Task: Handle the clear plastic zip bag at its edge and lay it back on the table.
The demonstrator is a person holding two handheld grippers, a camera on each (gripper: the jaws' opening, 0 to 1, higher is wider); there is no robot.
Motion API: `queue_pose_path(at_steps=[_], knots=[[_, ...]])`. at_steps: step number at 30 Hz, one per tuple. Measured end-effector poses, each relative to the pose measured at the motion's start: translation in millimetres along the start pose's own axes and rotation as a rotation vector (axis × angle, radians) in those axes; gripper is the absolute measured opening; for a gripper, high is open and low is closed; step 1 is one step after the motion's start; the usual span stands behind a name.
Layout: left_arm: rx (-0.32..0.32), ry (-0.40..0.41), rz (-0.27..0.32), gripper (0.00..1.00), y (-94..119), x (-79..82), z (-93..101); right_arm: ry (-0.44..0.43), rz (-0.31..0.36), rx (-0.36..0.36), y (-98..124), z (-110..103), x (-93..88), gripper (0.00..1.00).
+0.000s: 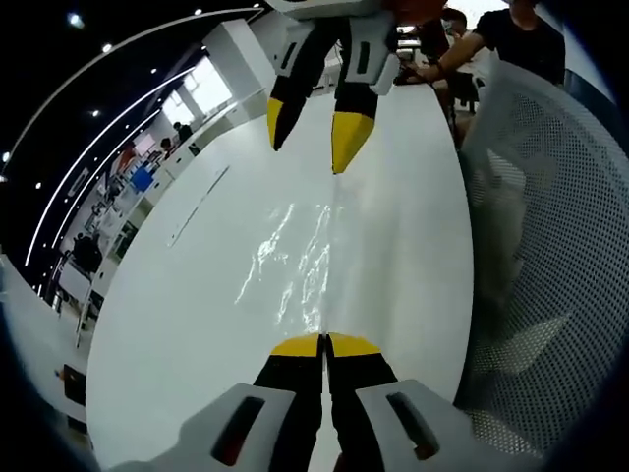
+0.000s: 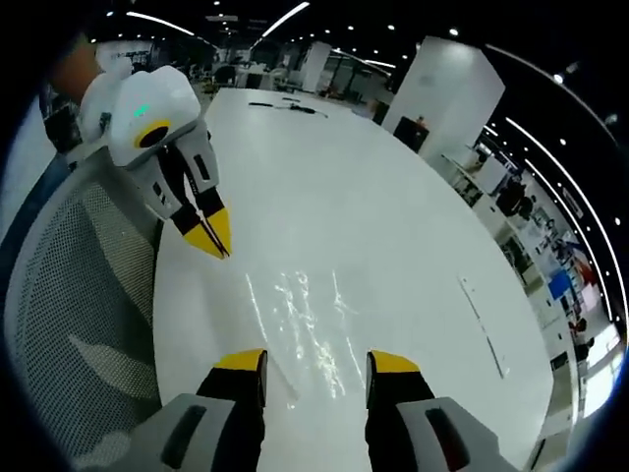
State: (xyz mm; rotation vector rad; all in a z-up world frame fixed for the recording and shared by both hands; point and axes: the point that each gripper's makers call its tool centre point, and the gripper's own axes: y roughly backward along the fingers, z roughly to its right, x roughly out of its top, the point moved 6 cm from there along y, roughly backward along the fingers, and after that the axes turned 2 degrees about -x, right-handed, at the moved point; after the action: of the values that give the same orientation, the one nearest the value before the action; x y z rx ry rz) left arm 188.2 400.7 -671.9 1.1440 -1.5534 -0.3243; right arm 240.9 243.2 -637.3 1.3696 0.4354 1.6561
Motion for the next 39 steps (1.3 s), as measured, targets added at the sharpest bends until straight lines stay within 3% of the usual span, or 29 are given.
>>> queue_pose_path(at_steps=[8, 13, 24, 32, 39], knots=[[0.003, -0.013, 0.006, 0.0, 0, 5.3, -1.1, 0.035, 0.011, 0.043, -5, -15, 12.6, 0.34], [0.005, -0.016, 0.011, 0.0, 1, 7.8, -0.1, 0.054, 0.026, 0.088, -11, -25, 20.3, 0.21], [0.009, -0.019, 0.021, 0.0, 4, 13.4, 1.1, 0.092, 0.003, 0.15, -22, -49, 23.2, 0.14], [0.011, -0.015, 0.031, 0.0, 6, 17.7, 4.2, 0.071, 0.01, 0.149, -24, -50, 21.4, 0.0], [0.003, 0.007, 0.032, 0.0, 6, 16.0, 5.9, 0.078, 0.01, 0.158, -28, -53, 19.8, 0.0]])
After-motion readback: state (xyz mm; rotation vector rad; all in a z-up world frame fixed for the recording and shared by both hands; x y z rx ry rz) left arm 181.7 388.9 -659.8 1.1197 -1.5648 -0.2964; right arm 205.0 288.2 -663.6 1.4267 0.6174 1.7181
